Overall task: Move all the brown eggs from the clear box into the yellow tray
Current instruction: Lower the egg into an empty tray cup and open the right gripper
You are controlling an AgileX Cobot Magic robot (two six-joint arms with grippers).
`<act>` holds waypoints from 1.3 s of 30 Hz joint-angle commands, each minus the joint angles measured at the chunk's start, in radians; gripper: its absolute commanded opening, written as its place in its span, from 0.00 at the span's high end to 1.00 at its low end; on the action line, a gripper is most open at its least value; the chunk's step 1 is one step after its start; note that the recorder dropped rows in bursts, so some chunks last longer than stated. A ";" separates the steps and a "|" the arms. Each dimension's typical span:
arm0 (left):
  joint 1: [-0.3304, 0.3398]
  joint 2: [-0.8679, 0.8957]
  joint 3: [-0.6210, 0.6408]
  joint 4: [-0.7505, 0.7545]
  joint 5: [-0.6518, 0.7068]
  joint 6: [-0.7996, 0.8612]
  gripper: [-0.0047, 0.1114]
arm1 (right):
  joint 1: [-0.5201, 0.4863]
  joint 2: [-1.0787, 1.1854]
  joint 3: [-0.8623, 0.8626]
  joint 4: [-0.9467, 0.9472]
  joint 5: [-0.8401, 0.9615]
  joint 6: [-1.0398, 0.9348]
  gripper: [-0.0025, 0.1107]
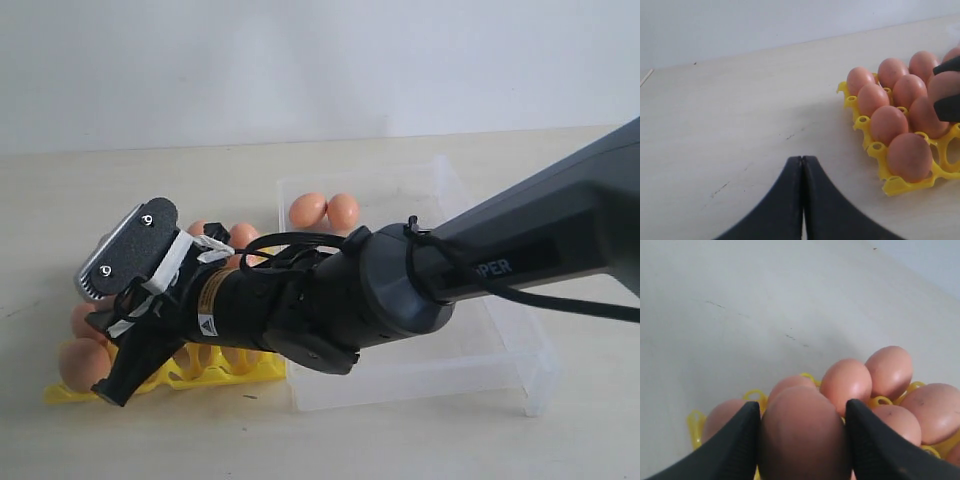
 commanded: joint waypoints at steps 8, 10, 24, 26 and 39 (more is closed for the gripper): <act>-0.005 -0.006 -0.004 -0.001 -0.006 -0.005 0.96 | 0.001 -0.002 0.005 -0.105 0.037 0.012 0.98; -0.005 -0.006 -0.004 -0.001 -0.006 -0.005 0.96 | 0.001 -0.002 0.005 -0.105 0.052 0.003 0.98; -0.005 -0.006 -0.004 -0.001 -0.006 -0.005 0.96 | 0.010 -0.004 0.005 -0.161 0.045 0.086 0.98; -0.005 -0.006 -0.004 -0.001 -0.006 -0.005 0.96 | 0.010 -0.004 0.005 -0.171 0.045 0.095 0.98; -0.005 -0.006 -0.004 -0.001 -0.006 -0.005 0.96 | 0.010 -0.006 0.005 -0.198 0.022 0.156 0.80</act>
